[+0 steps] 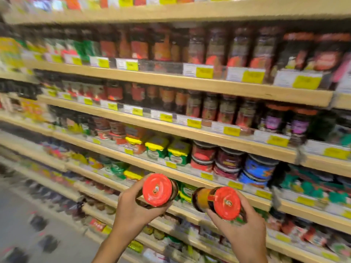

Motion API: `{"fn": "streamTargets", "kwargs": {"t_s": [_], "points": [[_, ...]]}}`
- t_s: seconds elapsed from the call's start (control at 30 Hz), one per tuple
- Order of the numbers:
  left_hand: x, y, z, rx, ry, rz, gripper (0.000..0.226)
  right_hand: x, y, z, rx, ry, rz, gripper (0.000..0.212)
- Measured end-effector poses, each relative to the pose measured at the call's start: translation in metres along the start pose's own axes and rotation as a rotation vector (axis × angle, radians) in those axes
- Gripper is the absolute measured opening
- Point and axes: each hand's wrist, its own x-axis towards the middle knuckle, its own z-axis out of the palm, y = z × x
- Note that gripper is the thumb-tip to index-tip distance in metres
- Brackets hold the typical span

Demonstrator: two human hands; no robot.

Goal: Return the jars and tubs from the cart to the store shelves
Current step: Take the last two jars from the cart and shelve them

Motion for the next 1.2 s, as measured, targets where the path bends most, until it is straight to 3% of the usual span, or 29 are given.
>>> {"fn": "streamTargets", "kwargs": {"t_s": [0.3, 0.53, 0.97, 1.2], "points": [[0.020, 0.020, -0.048, 0.044, 0.180, 0.065, 0.073, 0.049, -0.043, 0.054, 0.164, -0.202, -0.150, 0.068], [0.060, 0.003, -0.088, 0.051, 0.212, 0.115, 0.070, 0.074, -0.063, 0.102, 0.173, -0.193, -0.205, 0.069], [0.209, -0.071, -0.181, -0.130, -0.037, 0.282, 0.079, 0.113, -0.127, 0.244, 0.069, 0.172, -0.241, 0.063], [0.271, -0.068, -0.181, -0.244, -0.117, 0.373, 0.076, 0.141, -0.155, 0.267, 0.104, 0.407, -0.266, 0.069]]}}
